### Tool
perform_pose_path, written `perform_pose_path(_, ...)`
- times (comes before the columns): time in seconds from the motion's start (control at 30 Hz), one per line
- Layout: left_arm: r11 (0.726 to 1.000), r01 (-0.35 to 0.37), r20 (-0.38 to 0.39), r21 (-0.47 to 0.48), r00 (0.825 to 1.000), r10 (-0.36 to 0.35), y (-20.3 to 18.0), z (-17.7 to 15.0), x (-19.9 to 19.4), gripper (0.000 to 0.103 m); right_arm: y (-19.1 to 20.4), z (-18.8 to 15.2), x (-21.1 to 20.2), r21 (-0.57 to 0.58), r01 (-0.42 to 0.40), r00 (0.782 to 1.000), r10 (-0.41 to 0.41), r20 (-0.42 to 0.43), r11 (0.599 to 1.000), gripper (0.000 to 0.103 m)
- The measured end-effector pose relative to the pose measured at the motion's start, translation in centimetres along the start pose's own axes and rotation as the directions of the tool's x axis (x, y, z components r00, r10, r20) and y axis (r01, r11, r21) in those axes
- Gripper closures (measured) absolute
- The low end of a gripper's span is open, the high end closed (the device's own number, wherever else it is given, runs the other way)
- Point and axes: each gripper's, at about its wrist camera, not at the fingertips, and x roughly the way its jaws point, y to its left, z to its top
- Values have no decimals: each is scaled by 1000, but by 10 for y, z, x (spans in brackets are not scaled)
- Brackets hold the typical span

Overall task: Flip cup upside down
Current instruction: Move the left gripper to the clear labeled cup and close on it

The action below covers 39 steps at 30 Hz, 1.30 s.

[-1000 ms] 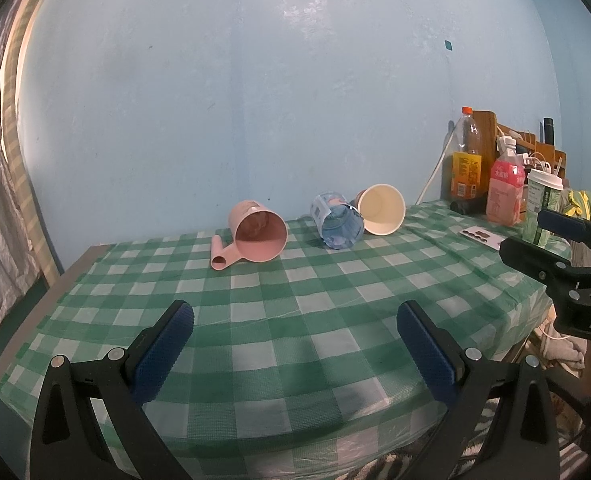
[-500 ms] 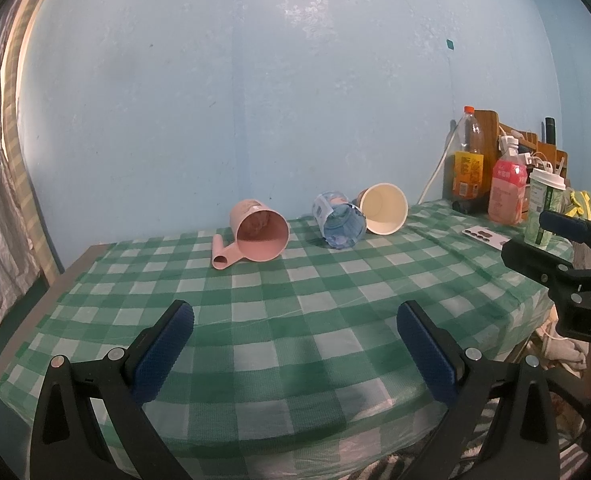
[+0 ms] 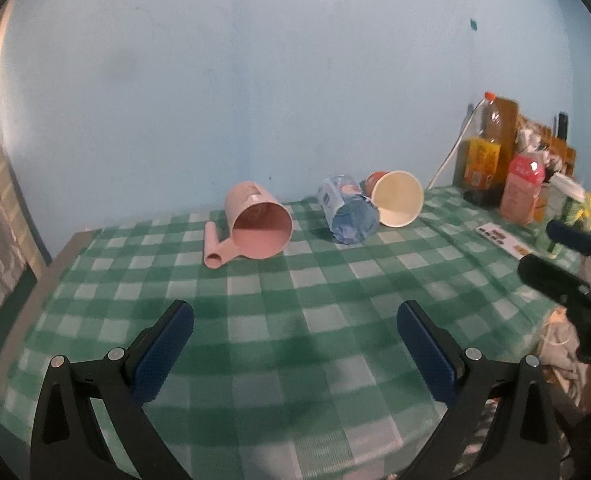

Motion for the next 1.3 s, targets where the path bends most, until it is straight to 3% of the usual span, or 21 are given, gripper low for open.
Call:
perform_pose_path(0.27, 1000, -5, -79, 9, 997, 5, -9, 52, 41, 0, -23, 53, 37, 59, -29, 996, 34, -83, 998, 13)
perform_pose_path(0.33, 999, -36, -86, 25, 996, 38, -15, 65, 53, 0, -31, 64, 48, 82, -35, 993, 45, -113, 996, 13)
perform_pose_path(0.47, 995, -82, -87, 59, 992, 87, -24, 83, 74, 0, -42, 85, 71, 108, -17, 985, 35, -168, 994, 13)
perform_pose_path(0.67, 994, -105, -148, 31, 983, 108, -30, 103, 110, 0, -59, 107, 102, 132, 38, 973, -6, -231, 990, 13)
perform_pose_path(0.97, 989, -147, -226, 18, 963, 147, -48, 123, 161, 0, -88, 111, 152, 195, 96, 941, -25, -339, 976, 13)
perform_pose_path(1.17, 985, -166, -283, 55, 943, 175, -64, 126, 194, 0, -101, 109, 191, 236, 95, 912, 10, -410, 967, 13)
perform_pose_path(1.3, 985, -169, -295, 27, 940, 169, -62, 128, 210, 0, -107, 105, 210, 257, 96, 897, 28, -440, 962, 13)
